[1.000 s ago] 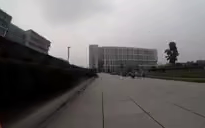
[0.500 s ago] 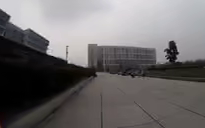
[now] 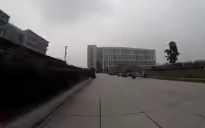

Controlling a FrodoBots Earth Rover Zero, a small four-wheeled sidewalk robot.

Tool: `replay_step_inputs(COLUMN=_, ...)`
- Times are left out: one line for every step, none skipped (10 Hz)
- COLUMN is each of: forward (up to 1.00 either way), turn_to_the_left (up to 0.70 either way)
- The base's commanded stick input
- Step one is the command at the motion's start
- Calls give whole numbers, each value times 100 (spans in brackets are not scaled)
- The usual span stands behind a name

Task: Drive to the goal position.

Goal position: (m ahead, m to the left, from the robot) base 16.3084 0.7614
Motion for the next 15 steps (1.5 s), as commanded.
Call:
replay_step_inputs(forward=70, turn_to_the_left=0)
replay_step_inputs(forward=70, turn_to_the_left=0)
replay_step_inputs(forward=70, turn_to_the_left=0)
replay_step_inputs(forward=70, turn_to_the_left=0)
replay_step_inputs(forward=70, turn_to_the_left=0)
replay_step_inputs(forward=70, turn_to_the_left=0)
replay_step_inputs(forward=70, turn_to_the_left=0)
replay_step_inputs(forward=70, turn_to_the_left=0)
replay_step_inputs(forward=70, turn_to_the_left=0)
replay_step_inputs(forward=70, turn_to_the_left=0)
replay_step_inputs(forward=70, turn_to_the_left=0)
replay_step_inputs(forward=70, turn_to_the_left=0)
replay_step_inputs(forward=70, turn_to_the_left=0)
replay_step_inputs(forward=70, turn_to_the_left=0)
replay_step_inputs(forward=70, turn_to_the_left=0)
